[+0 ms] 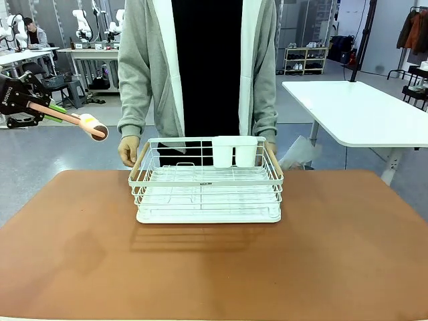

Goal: Clean the table.
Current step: Clean the table with the Lint Roller when the human lifts the Dish drying rack.

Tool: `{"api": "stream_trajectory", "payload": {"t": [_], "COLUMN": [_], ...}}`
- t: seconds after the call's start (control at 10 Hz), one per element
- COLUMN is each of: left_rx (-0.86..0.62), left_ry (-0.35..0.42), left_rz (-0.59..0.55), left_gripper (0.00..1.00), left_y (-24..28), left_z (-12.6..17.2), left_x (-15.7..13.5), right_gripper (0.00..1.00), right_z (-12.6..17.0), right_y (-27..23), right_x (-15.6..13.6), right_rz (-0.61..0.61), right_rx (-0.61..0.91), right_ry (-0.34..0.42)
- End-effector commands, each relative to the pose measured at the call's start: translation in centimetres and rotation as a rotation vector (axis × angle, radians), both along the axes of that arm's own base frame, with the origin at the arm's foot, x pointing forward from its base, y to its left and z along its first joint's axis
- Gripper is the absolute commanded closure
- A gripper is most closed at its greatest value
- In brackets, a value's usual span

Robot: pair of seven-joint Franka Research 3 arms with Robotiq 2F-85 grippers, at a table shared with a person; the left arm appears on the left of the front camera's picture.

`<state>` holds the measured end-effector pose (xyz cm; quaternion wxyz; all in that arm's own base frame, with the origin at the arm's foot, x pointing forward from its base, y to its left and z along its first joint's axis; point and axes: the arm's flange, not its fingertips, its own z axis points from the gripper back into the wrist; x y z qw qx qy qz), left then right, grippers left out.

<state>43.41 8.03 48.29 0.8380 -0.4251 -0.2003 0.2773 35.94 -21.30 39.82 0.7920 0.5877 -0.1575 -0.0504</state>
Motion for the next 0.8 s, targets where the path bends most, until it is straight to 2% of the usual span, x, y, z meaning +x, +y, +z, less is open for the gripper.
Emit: {"api": "stream_trajectory", "payload": {"t": [0.0,0.7], "left_rx": [-0.003,-0.003], "left_ry": [0.0,0.0], "left_rz": [0.012,0.012], "left_gripper": [1.0,1.0], "left_y": [-0.11,-0.11], "left_z": [0.38,0.38], "left_x": [0.07,0.07], "right_gripper": [0.0,0.0], "right_z": [0.22,0.22], "right_y": [0.1,0.1], "right_x": [-0.33,-0.33], "right_rz": [0.011,0.011], "right_rx": [0.001,0.001], "right_ry": [-0.009,-0.009]}}
